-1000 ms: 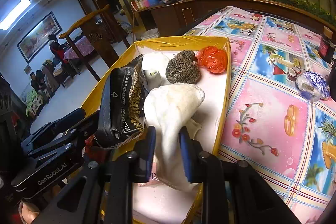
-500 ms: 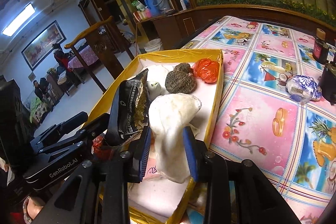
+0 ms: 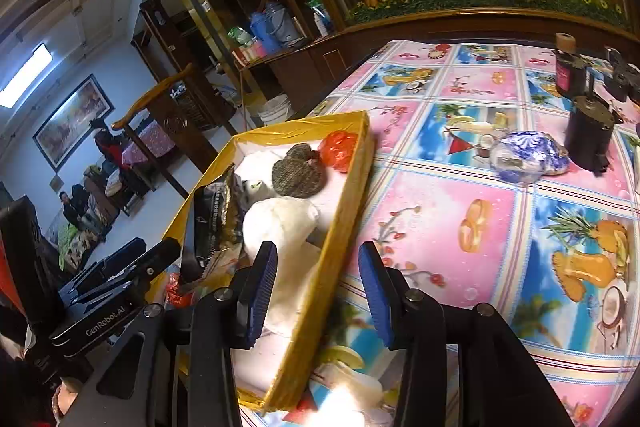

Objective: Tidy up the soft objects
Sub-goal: 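Move both tools back toward the remaining items on the table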

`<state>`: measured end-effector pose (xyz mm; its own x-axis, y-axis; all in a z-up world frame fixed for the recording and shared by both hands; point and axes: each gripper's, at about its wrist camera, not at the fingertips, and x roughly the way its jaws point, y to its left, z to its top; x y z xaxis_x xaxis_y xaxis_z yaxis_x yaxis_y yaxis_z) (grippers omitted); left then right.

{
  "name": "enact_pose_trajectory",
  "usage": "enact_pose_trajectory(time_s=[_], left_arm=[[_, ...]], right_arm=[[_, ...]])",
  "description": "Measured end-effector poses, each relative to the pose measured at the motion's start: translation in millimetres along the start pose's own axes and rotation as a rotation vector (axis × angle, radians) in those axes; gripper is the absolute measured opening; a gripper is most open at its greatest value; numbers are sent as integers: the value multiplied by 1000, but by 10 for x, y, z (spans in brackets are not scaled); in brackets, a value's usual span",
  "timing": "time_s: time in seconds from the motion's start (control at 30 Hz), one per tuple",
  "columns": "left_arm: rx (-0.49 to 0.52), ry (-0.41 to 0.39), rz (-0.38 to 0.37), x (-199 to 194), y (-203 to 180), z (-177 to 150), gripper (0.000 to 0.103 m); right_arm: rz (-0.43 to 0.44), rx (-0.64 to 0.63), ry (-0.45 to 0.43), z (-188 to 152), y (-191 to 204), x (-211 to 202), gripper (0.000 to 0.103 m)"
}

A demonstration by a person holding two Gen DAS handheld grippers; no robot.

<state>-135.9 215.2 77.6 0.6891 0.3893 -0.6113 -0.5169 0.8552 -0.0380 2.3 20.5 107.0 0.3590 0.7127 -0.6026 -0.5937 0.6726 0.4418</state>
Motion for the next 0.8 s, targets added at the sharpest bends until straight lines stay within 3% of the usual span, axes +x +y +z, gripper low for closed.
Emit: enact_pose_trajectory(time_s=[0.37,0.53,0.8], left_arm=[[32,-39,-31,-215,-205,59,77],[82,-58,-70,-288,-500,121,81],[179,17,-220,-198,-1219,143,82]], right_arm=[[-63,77,-22,-29,-446,-273,47],[-103,130,-55,-14,-726,-487,57],[-193,267,-115,48,-1397,-901,57]])
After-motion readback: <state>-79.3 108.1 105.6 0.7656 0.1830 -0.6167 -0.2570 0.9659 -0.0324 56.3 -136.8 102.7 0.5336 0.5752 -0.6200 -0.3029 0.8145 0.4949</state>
